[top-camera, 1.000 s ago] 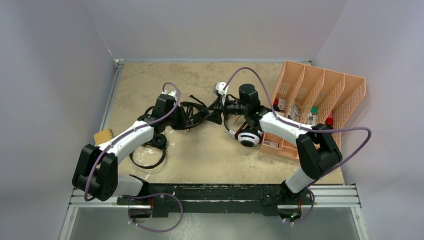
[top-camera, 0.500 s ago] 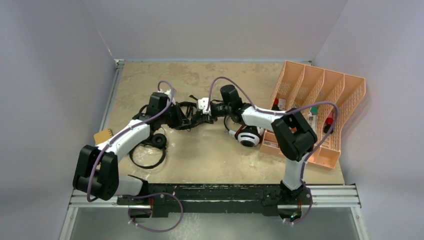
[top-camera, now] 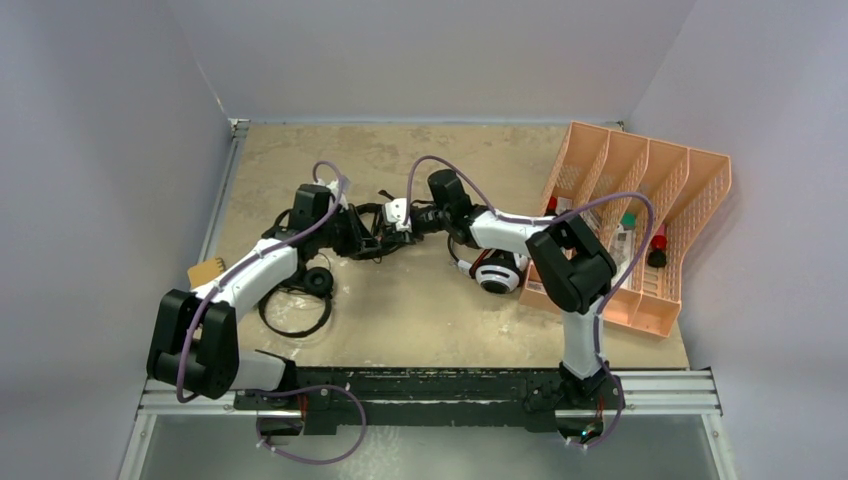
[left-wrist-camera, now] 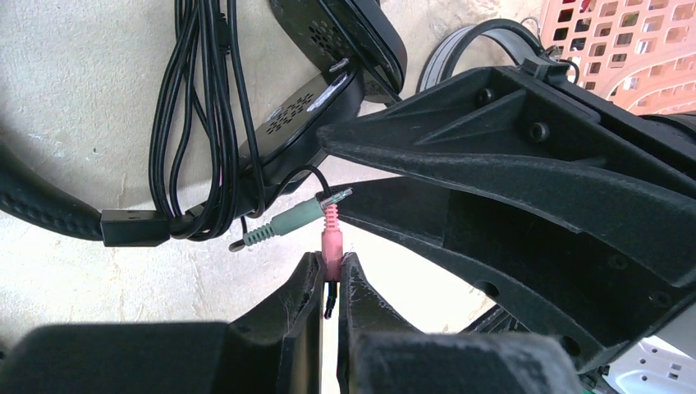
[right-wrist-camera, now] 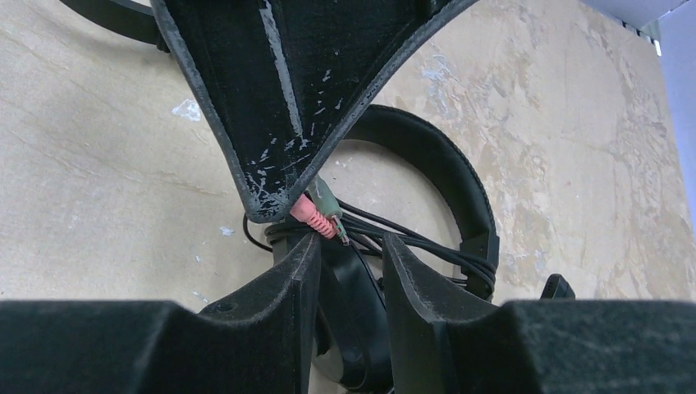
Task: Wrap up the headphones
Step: Adjust the headphones cable on the headphones.
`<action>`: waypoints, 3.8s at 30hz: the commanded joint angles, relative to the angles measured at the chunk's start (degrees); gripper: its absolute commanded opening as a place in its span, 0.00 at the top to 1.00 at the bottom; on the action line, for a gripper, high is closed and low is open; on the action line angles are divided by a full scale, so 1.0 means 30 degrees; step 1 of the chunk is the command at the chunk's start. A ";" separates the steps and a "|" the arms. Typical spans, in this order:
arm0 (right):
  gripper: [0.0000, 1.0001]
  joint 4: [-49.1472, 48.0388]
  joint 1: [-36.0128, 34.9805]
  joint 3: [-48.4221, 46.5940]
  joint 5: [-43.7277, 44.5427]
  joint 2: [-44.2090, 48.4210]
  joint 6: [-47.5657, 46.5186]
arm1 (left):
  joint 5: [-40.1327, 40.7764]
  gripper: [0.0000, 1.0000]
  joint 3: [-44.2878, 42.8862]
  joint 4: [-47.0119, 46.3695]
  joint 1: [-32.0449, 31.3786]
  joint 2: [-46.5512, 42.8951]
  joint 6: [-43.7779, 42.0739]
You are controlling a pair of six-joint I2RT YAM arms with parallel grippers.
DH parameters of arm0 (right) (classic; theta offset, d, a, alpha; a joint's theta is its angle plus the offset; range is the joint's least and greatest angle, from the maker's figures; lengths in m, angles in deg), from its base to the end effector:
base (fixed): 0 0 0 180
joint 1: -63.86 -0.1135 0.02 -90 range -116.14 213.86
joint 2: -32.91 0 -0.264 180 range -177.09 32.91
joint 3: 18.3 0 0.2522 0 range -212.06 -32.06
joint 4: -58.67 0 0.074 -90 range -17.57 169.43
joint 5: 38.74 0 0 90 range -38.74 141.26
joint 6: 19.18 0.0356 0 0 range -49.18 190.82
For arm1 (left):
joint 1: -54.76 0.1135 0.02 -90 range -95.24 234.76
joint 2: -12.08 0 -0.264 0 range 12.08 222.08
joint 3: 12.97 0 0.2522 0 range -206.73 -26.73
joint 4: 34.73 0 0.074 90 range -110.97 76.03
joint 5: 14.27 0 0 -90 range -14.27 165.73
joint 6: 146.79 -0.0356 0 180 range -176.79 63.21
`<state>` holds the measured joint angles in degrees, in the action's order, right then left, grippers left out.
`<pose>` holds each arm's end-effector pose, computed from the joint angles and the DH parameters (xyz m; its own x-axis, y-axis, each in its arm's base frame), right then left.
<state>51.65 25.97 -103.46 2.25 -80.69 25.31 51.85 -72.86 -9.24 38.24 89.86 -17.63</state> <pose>0.3292 0.2903 0.1998 0.4810 -0.2186 -0.8490 -0.8765 -0.0997 -0.4709 0.2658 -0.0939 0.2209 -0.8529 -0.3493 -0.3880 0.0045 0.7382 -0.6746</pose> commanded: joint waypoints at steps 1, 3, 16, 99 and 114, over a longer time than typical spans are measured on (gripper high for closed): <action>0.65 -0.1274 -0.0159 -0.0913 -0.1150 -0.0359 0.0462 | -0.0522 1.00 -0.0003 -0.0685 0.0340 -0.0231 -0.0524; 0.65 -0.1324 -0.0239 -0.1082 -0.1252 -0.0514 0.0581 | -0.0565 1.00 0.0025 -0.0733 0.0398 -0.0245 -0.0533; 0.97 -0.4077 -0.0349 -0.1262 -0.1546 -0.1566 0.5525 | -0.0564 1.00 0.0696 -0.2700 0.1121 0.0361 0.0601; 0.87 0.7980 -0.0152 -0.6749 0.8446 -0.2899 2.0827 | 0.6229 0.73 -0.0318 -0.4238 -0.0707 0.1931 -0.0786; 0.87 0.7775 -0.0152 -0.6446 0.8057 -0.2740 2.1101 | 0.6537 0.83 -0.0876 -0.4036 -0.0707 0.2448 -0.1011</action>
<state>74.71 25.36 -123.57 27.71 -90.81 87.95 70.25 -72.18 -20.35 36.23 96.61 -19.12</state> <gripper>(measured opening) 0.127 0.235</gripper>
